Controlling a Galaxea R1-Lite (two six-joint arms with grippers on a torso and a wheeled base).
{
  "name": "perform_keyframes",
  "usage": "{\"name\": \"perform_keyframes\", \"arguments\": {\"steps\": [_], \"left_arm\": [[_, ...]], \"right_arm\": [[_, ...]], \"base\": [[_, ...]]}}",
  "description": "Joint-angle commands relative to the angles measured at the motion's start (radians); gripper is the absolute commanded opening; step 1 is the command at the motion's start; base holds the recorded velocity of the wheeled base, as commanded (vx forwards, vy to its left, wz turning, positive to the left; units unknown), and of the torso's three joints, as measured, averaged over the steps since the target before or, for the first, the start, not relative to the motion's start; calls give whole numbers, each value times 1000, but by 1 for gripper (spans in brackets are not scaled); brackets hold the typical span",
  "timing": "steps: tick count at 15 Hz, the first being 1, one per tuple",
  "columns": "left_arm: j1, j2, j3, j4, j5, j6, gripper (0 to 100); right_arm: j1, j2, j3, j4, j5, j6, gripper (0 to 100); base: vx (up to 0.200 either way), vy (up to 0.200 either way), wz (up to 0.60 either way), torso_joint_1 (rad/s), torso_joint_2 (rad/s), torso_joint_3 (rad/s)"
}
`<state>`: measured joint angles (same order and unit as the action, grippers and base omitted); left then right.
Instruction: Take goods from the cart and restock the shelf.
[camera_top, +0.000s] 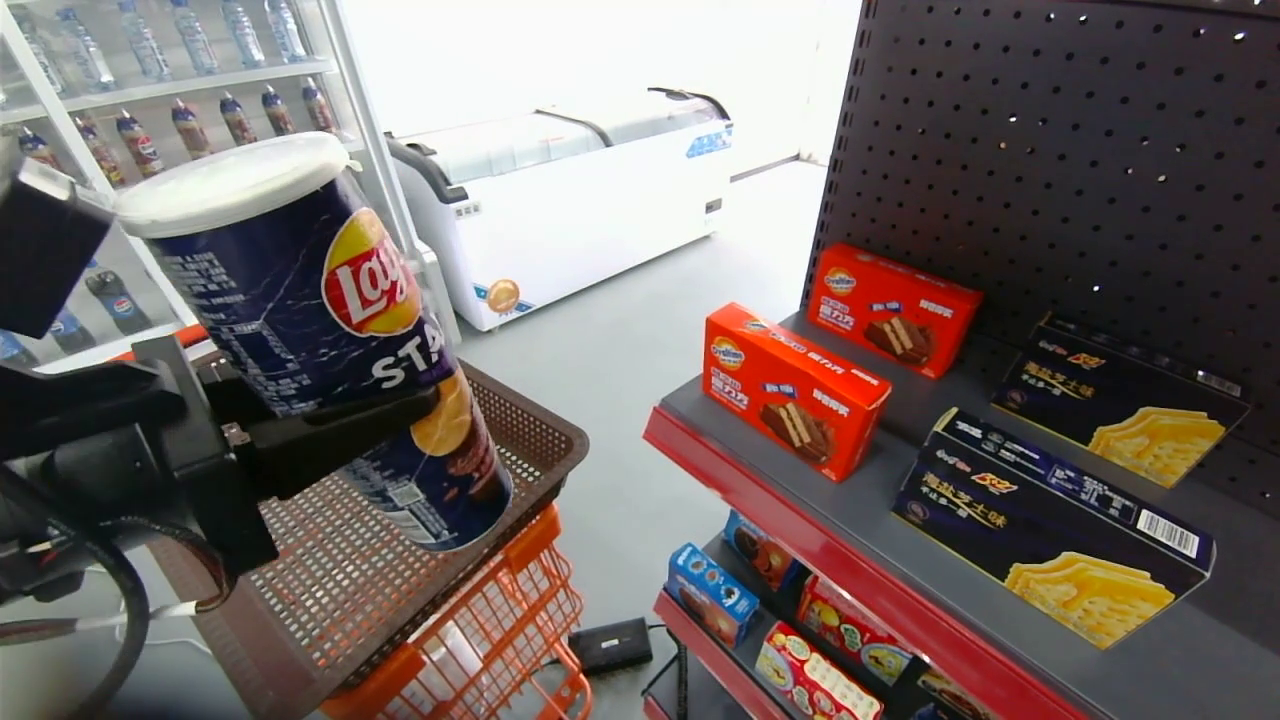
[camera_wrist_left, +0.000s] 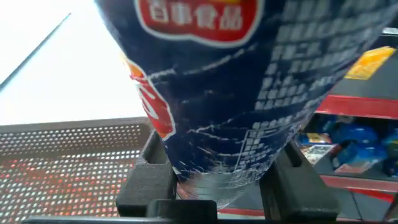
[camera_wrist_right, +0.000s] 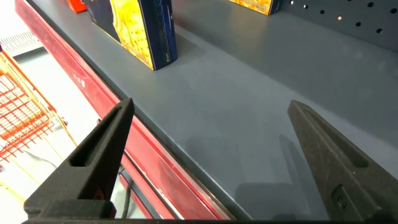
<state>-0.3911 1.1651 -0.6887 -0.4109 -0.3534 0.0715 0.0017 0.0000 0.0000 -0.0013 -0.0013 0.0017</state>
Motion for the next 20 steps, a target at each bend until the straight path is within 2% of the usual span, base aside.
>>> {"name": "perform_keyframes", "arguments": {"steps": [1, 3, 5, 6, 16, 20], "left_arm": [[-66, -18, 3, 1, -4, -2, 0], [-135, -42, 0, 40, -4, -2, 0], [-213, -91, -8, 162, -1, -1, 0], [-224, -107, -8, 202, 2, -1, 0], [-224, -139, 32, 219, -7, -1, 0], [-221, -139, 32, 219, -29, -1, 0]], "right_arm": [[0, 0, 0, 0, 0, 0, 100], [0, 0, 0, 0, 1, 1, 100], [0, 2, 0, 0, 1, 0, 100], [0, 0, 0, 0, 0, 0, 100], [0, 0, 0, 0, 1, 0, 100], [0, 0, 0, 0, 1, 0, 100]], "base": [[0, 0, 0, 0, 0, 0], [0, 0, 0, 0, 0, 0], [0, 0, 0, 0, 0, 0], [0, 0, 0, 0, 0, 0], [0, 0, 0, 0, 0, 0], [0, 0, -600, -2, 2, 4]]}}
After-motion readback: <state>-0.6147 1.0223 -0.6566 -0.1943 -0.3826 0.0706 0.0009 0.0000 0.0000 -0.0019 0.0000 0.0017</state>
